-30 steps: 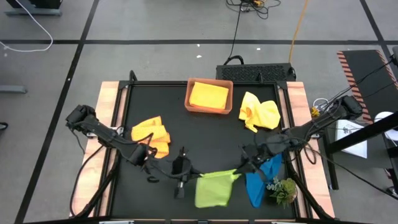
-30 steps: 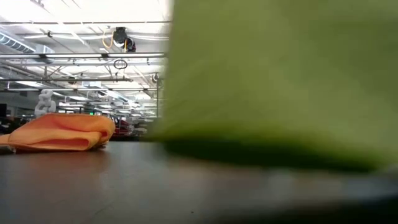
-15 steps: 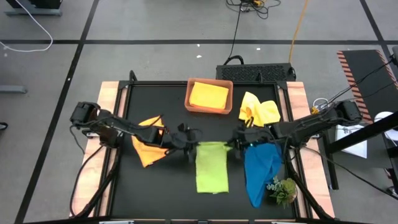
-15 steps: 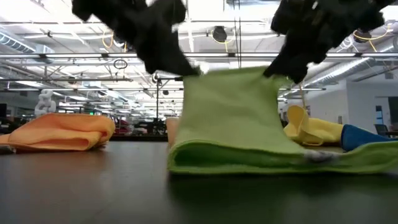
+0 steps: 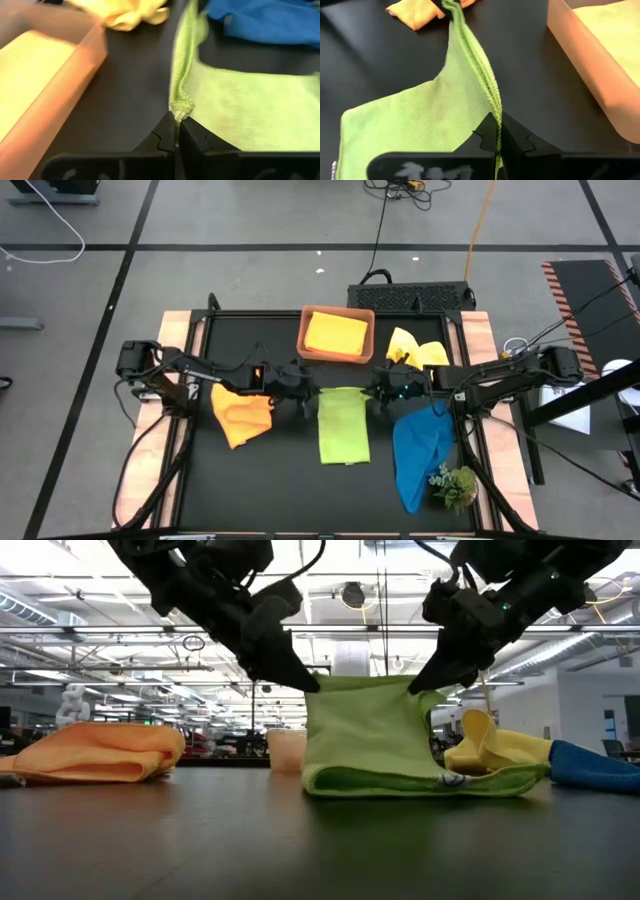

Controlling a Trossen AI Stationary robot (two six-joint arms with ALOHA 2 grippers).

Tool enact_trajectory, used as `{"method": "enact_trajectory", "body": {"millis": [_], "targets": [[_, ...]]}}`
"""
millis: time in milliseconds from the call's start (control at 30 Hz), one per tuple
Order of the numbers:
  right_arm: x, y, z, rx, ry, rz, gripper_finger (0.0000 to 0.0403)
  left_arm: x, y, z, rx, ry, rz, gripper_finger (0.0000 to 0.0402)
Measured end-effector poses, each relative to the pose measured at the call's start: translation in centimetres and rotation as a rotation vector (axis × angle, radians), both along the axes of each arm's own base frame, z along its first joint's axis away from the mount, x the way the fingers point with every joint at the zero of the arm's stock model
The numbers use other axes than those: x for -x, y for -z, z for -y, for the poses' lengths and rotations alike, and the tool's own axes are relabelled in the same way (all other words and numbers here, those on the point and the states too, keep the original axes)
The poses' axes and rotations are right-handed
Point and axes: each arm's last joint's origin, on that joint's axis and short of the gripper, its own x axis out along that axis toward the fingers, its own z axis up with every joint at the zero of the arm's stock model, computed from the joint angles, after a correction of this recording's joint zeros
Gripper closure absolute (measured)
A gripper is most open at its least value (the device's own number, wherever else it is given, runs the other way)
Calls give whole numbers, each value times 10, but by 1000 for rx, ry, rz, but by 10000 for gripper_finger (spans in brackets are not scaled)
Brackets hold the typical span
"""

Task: Fold microfiber towels
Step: Fold the light green microfiber towel

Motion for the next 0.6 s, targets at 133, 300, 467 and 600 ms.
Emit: {"method": "enact_trajectory", "body": {"millis": [133,300,467,600], "targets": [[1,1,-7,82,2,-18,403,1,1,12,-108,35,-29,393],[0,3,1,195,75,-42,403,1,1,7,-185,-44,-37,398],[-1,5,8,167,87,-44,403,2,1,-7,-143,-95,-33,393],[-3,4,-11,89,-17,-16,403,1,1,8,-85,-12,-22,397]]}}
